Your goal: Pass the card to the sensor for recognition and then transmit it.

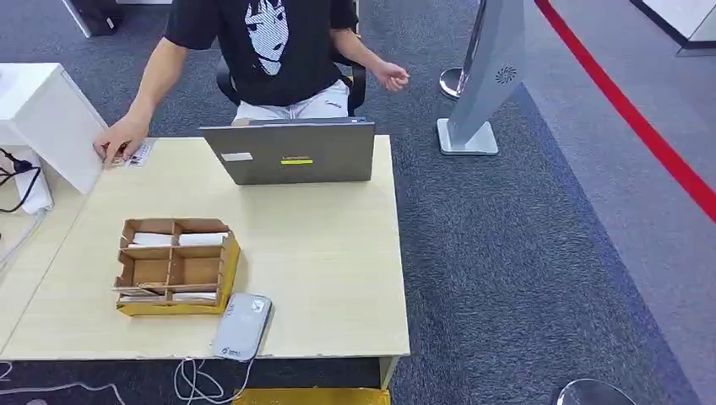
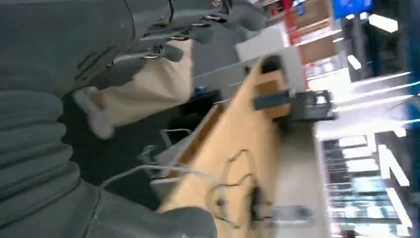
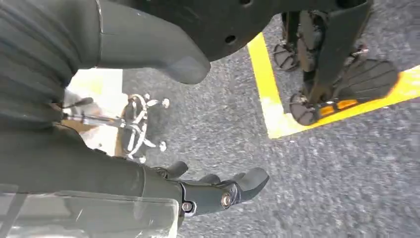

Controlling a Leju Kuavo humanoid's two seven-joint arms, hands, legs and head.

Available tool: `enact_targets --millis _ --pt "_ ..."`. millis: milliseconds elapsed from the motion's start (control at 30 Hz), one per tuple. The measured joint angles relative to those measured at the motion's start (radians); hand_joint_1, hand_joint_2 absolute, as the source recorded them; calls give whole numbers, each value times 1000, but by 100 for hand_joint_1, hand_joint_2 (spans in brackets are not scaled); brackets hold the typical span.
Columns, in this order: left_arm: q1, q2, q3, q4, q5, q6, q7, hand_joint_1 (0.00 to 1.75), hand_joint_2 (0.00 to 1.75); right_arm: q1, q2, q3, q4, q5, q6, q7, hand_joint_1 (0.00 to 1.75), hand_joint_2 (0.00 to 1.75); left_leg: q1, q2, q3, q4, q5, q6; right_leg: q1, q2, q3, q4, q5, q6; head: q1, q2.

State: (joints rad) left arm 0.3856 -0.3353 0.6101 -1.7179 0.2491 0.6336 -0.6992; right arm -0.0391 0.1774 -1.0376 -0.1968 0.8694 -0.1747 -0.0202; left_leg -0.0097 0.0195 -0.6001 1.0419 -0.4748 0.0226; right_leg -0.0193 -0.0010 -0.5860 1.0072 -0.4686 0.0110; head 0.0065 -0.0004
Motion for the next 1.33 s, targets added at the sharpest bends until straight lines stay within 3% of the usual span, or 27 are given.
enact_targets --millis 100,233,267,300,333,367,400,433,467,500,567,600,667,733,767,833,967,1000,1033,1067,1200,1333 --pt "-33 -13 60 145 2 -5 2 0 175 -1 0 0 -2 2 0 -8 0 175 1 1 1 0 -1 -1 1 1 0 0 0 -1 2 0" --pt "-35 -13 63 152 2 -6 2 0 175 -1 0 0 -2 2 0 -8 0 175 1 1 1 0 -1 -1 0 1 1 0 0 -1 2 0" --pt "-48 -14 77 192 -8 -6 2 0 175 0 0 0 -2 3 -1 -11 0 175 0 1 1 0 -1 -1 0 0 1 0 0 0 1 0" --pt "-176 37 166 564 -261 -43 214 0 175 -1 0 1 -2 36 19 -54 0 175 -5 -2 4 0 0 1 -4 -3 0 -1 0 1 3 0" --pt "-248 117 119 932 -658 -283 658 0 175 -3 -11 19 -2 97 71 -87 0 175 -6 -1 4 -1 0 1 -4 -2 1 0 0 1 -3 0" --pt "-255 134 59 1028 -814 -380 849 0 175 -4 -17 27 -2 103 78 -92 0 175 -4 1 4 -2 -1 1 -4 -1 3 0 0 0 -4 0" --pt "-271 137 41 1073 -900 -411 959 0 175 -2 -21 28 -2 100 81 -94 0 175 -4 2 4 -2 0 1 -4 0 3 0 0 0 -4 0" --pt "-290 125 41 1139 -947 -389 1041 0 175 1 -25 28 -2 100 81 -83 0 175 -3 2 4 -1 0 1 -3 0 3 0 1 1 -3 0" --pt "-300 121 51 1193 -927 -339 1072 0 175 5 -26 28 -2 105 80 -66 0 175 -2 3 3 -1 0 1 -3 1 3 -1 1 0 1 0" --pt "-306 122 54 1218 -880 -286 1053 0 175 8 -27 29 -2 111 76 -50 0 175 -2 2 3 0 -1 2 -3 1 3 -2 3 2 5 0" --pt "-325 132 52 1306 -686 -212 897 0 175 14 -28 34 -2 122 73 -12 0 175 -3 1 3 0 -1 3 -3 0 3 -3 2 3 5 0" --pt "-329 143 52 1333 -609 -212 788 175 175 14 -28 34 -2 128 73 13 175 175 -3 1 3 0 -2 3 -3 0 3 -3 2 4 5 0" --pt "-343 149 50 1376 -609 -236 646 175 175 13 -28 34 -1 132 80 69 175 175 -3 1 3 0 -2 3 -3 0 3 -3 1 4 3 0" --pt "-351 160 35 1409 -634 -293 523 175 175 16 -28 34 -1 131 104 71 175 175 -3 1 3 0 -2 3 -3 0 3 -3 1 4 3 0" --pt "-355 166 22 1422 -654 -301 484 175 175 18 -28 34 -1 127 120 57 175 175 -3 1 3 0 -2 3 -3 0 3 -3 1 4 4 0" --pt "-360 174 3 1446 -676 -304 463 175 175 19 -28 34 -1 122 138 35 175 175 -3 2 3 0 -2 3 -3 0 3 -3 1 4 3 0" --pt "-363 187 -9 1473 -669 -310 529 175 175 23 -23 34 -1 117 149 -8 175 175 -3 1 3 0 -2 3 -3 0 3 -3 1 4 3 0" --pt "-362 191 -9 1478 -666 -312 560 171 175 23 -17 34 -1 118 143 -15 0 175 -3 1 3 0 -2 3 -3 0 3 -3 1 4 3 0" --pt "-361 192 -9 1483 -663 -320 598 96 175 23 -13 34 -1 121 140 -15 0 175 -3 1 3 0 -2 3 -3 0 3 -2 1 4 2 0" --pt "-362 192 -9 1487 -660 -326 637 0 175 23 -9 34 0 125 141 -12 0 175 -3 1 3 0 -2 3 -3 0 3 -2 1 4 2 0" --pt "-363 183 -7 1500 -625 -365 778 0 175 24 -3 34 4 135 168 17 0 175 -2 1 3 0 -2 3 -3 0 3 -2 0 4 2 0" --pt "-367 172 16 1503 -574 -386 803 0 175 25 -3 34 4 135 190 11 0 175 -3 1 3 0 -2 4 -3 0 3 -3 0 4 2 0"
